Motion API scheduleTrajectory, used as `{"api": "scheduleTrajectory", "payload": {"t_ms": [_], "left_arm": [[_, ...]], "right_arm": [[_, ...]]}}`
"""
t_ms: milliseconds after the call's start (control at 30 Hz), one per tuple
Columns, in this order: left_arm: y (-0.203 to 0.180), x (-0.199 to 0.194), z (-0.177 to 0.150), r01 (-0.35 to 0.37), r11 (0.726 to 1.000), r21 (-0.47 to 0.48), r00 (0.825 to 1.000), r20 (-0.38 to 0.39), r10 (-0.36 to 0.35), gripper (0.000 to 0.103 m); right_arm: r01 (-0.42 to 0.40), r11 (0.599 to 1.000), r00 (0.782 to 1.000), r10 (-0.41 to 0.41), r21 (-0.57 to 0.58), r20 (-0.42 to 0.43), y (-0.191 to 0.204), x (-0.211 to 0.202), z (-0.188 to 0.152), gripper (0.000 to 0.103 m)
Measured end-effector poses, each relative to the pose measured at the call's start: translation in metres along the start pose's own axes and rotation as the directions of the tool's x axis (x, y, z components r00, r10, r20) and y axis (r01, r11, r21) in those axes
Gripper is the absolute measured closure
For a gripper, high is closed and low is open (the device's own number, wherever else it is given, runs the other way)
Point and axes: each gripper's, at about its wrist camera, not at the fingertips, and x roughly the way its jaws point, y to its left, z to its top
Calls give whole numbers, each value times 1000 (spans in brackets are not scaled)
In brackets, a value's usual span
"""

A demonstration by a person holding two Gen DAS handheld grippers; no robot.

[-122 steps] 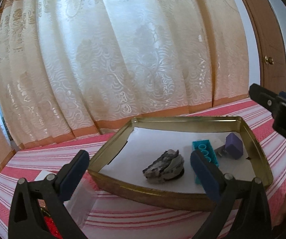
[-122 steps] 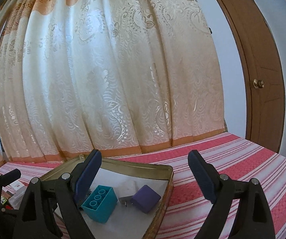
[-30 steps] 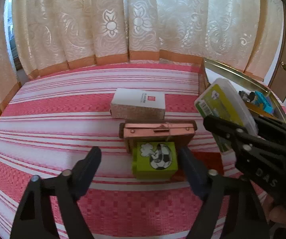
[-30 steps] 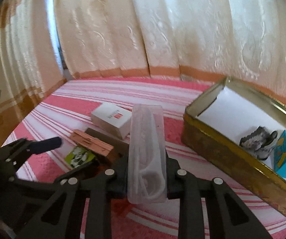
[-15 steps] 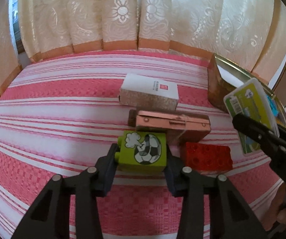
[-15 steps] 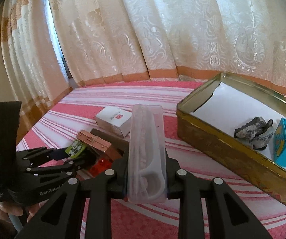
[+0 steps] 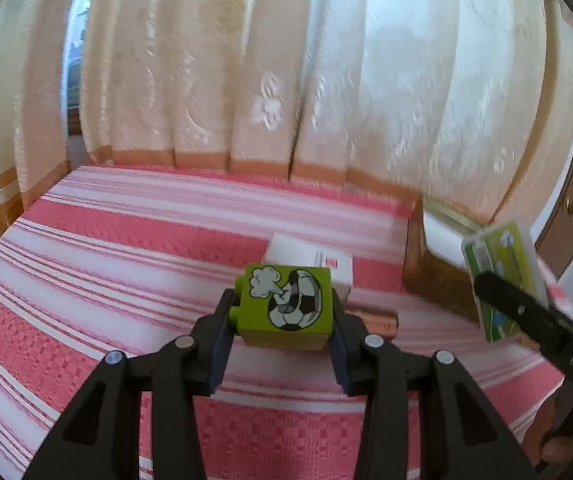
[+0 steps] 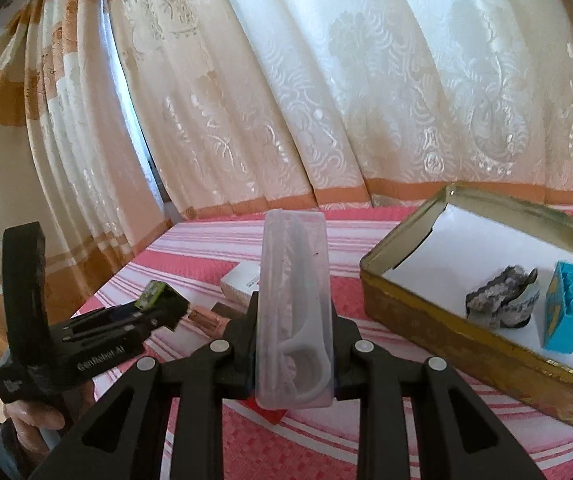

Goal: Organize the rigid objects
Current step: 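Carry the green block and clear box over the gold tray with both tools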

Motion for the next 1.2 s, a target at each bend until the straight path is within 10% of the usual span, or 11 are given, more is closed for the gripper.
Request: {"api": "scheduleTrajectory", "payload": {"t_ms": [467, 1200], "left_arm": [[-1, -17, 0, -53, 997, -50, 985, 164, 60, 62], [-143, 0, 12, 59, 994, 96, 982, 174, -75, 62]], "right_arm": [[5, 1000, 998, -5, 10, 67, -31, -24, 9, 75], [127, 984, 973, -149, 129, 178, -122, -74, 24, 75]]}}
